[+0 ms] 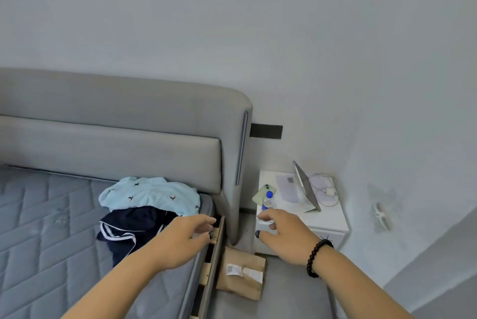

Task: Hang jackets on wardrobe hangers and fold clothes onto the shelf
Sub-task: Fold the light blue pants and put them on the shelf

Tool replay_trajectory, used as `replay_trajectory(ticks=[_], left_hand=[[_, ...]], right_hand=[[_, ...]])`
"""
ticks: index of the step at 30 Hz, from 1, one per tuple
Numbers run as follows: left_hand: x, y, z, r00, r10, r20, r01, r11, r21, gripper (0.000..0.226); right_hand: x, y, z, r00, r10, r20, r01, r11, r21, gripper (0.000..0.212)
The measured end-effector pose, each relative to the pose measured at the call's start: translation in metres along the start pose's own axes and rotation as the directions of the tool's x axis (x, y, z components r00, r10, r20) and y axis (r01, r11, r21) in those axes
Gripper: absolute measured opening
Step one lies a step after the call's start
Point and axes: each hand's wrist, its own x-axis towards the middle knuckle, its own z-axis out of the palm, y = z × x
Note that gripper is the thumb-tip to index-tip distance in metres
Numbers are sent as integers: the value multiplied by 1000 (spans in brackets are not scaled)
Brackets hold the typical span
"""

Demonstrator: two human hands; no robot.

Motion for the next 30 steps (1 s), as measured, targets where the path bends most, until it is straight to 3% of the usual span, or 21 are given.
replay_trajectory(ticks=[11,20,24,30], left_hand=[[96,-95,-60,994,-107,-8,105,984,-142,35],[236,-181,-94,973,-227,44,231,955,-186,38],[291,-238,-91,938,-338,76,346,906,-244,38],[352,-330,-58,821,-565,80,543,730,-415,43]], right_hand=[[152,-40,36,991,17,136,-4,995,-96,42],[347,-31,65,971,21,240,6,994,-110,41],[424,-17,103,945,62,321,-24,992,-121,41],[508,11,178,894,115,433,-70,990,-120,39]])
